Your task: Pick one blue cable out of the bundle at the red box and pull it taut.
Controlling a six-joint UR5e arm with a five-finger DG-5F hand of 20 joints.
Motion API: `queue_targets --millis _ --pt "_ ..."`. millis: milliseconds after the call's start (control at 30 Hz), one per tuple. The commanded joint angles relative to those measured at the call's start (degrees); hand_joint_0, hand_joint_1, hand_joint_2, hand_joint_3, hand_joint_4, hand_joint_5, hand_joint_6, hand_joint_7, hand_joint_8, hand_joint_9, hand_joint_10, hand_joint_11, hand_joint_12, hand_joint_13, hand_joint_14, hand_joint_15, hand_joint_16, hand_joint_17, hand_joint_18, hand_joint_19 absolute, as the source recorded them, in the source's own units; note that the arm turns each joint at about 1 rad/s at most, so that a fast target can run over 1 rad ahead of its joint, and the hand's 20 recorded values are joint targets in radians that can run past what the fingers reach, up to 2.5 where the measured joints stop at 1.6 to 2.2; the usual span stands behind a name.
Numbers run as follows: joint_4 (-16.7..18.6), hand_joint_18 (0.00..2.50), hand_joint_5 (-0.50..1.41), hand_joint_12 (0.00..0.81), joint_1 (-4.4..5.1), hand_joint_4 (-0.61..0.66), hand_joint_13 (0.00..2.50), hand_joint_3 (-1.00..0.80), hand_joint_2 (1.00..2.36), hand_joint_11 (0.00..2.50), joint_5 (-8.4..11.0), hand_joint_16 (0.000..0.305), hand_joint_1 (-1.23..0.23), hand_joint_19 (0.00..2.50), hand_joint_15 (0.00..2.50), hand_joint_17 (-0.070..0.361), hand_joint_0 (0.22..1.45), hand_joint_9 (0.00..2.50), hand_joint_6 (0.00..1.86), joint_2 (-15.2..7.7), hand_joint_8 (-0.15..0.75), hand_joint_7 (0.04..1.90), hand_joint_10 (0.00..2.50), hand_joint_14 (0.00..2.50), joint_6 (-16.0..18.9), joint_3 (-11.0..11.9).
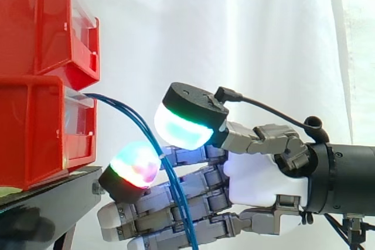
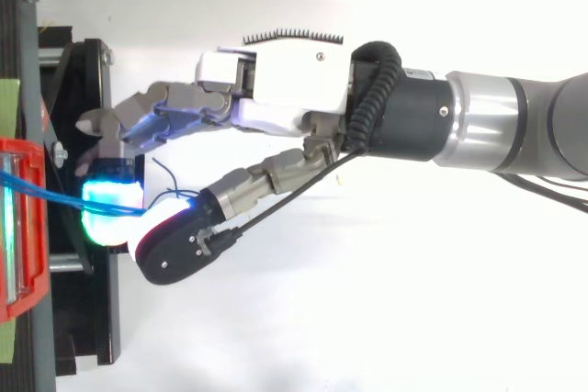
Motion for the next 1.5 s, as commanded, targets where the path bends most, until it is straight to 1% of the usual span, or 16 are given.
queue_targets --millis 0,67,200,333,600,800,900,967,1033,1233,1467 --pt "-1.03 0.2 -0.16 0.362 -0.51 0.25 0.19 -0.48 1.0 0.26 0.06 0.056 -0.67 0.2 0.11 0.126 0.53 0.43 0.71 0.02 0.335 0.98 0.01 0.0 -1.12 -0.09" --pt "-1.47 0.2 -0.16 0.362 -0.59 0.25 0.19 -0.48 1.0 0.26 0.06 0.056 -0.66 0.2 0.11 0.126 0.53 0.43 0.7 0.02 0.336 1.0 0.01 0.0 -1.38 -0.09" --pt "-1.82 0.2 -0.16 0.363 -1.12 0.26 0.2 -0.49 1.0 0.27 -0.03 0.056 -0.65 0.21 0.11 0.126 0.53 0.43 0.69 -0.07 0.337 1.0 0.01 0.0 -2.0 -0.09" --pt "-1.47 0.2 -0.15 0.363 -1.21 0.26 0.2 -0.49 1.0 0.26 -0.03 0.056 -0.66 0.2 0.11 0.126 0.53 0.44 0.69 0.02 0.336 1.0 0.01 0.0 -2.17 -0.09" --pt "-1.74 0.21 -0.15 0.362 -1.21 0.25 0.21 -0.48 1.0 0.27 -0.03 0.056 -0.66 0.2 0.12 0.125 0.54 0.44 0.68 0.02 0.335 1.02 0.01 0.0 -2.0 -0.09" --pt "-1.82 0.21 -0.15 0.363 -0.86 0.25 0.21 -0.5 1.0 0.27 0.06 0.056 -0.65 0.21 0.12 0.126 0.53 0.45 0.67 0.02 0.337 1.03 0.01 0.0 -1.91 -0.09" --pt "-1.82 0.21 -0.15 0.363 -0.68 0.25 0.21 -0.5 1.0 0.26 0.06 0.056 -0.65 0.21 0.11 0.127 0.53 0.45 0.67 0.02 0.337 1.03 0.01 0.0 -2.79 -0.18" --pt "-1.56 0.22 -0.15 0.362 -0.59 0.25 0.22 -0.5 1.0 0.26 0.14 0.056 -0.65 0.21 0.12 0.127 0.53 0.45 0.67 0.02 0.338 1.04 0.01 0.0 -4.46 -1.14" --pt "-1.65 0.22 -0.15 0.362 -0.51 0.25 0.22 -0.5 1.0 0.27 0.14 0.056 -0.66 0.21 0.12 0.127 0.53 0.46 0.67 0.02 0.339 1.04 0.01 0.0 -4.81 -1.23" --pt "-1.74 0.23 -0.16 0.358 -0.51 0.24 0.24 -0.46 1.0 0.27 0.06 0.055 -0.68 0.21 0.12 0.124 0.55 0.46 0.71 0.02 0.335 1.0 0.01 0.0 -4.63 -1.23" --pt "-1.74 0.23 -0.16 0.358 -0.51 0.25 0.24 -0.46 1.0 0.27 0.14 0.055 -0.68 0.22 0.12 0.124 0.55 0.46 0.71 0.02 0.336 0.99 0.01 0.0 -3.75 -1.06"
